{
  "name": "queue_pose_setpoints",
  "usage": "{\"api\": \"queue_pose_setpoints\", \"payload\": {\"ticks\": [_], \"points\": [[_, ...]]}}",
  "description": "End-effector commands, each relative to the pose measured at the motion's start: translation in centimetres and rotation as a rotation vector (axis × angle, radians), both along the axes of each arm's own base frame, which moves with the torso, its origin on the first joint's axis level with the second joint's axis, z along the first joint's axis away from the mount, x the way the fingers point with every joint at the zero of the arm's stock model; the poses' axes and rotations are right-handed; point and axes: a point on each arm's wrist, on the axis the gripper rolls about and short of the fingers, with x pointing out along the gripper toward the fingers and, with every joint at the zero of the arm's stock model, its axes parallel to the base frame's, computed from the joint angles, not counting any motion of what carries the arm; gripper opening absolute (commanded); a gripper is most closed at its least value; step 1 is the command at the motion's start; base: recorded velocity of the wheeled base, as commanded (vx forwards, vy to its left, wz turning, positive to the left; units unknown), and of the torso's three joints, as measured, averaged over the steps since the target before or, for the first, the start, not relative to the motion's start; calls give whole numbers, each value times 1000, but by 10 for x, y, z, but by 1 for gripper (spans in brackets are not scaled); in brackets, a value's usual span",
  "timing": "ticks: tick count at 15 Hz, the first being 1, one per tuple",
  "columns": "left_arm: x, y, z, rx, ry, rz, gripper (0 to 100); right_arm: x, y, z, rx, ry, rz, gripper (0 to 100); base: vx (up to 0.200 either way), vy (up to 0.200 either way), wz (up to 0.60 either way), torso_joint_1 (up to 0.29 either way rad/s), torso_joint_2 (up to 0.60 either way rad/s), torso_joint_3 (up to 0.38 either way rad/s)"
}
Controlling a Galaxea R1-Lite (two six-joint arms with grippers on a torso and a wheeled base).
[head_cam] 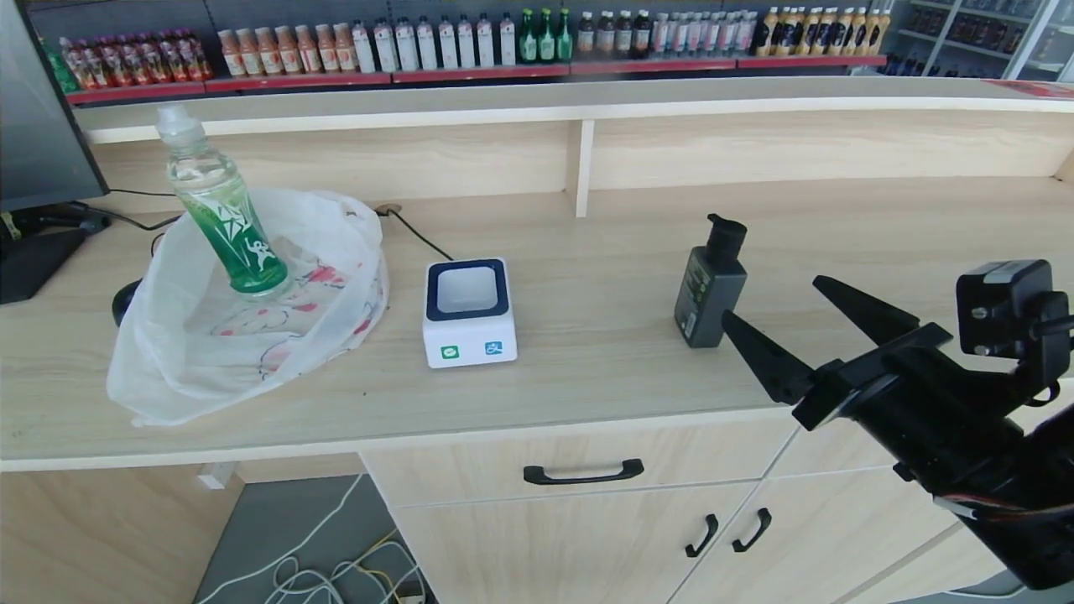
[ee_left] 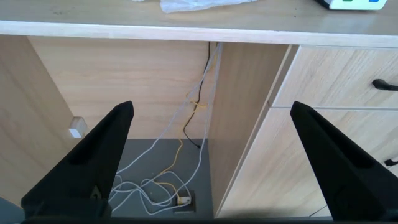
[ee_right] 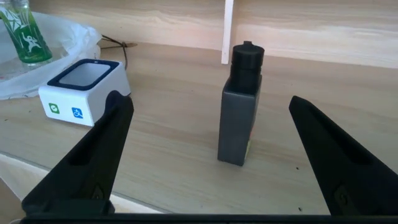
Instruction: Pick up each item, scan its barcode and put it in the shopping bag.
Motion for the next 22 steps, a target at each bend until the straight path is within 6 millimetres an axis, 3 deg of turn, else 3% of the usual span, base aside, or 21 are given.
{"api": "queue_pose_setpoints", "payload": {"ticks": [1, 9, 22], "points": [[0, 0, 0, 0, 0, -1, 100, 1, -2, 0, 0, -2, -10, 100, 0, 0, 0, 0, 0, 0], [0, 0, 0, 0, 0, -1, 100, 10, -2, -8, -17, 28, -32, 100, 0, 0, 0, 0, 0, 0], [0, 0, 0, 3, 0, -1, 100, 68, 14, -29, -38, 73, -77, 100, 0, 0, 0, 0, 0, 0]]}}
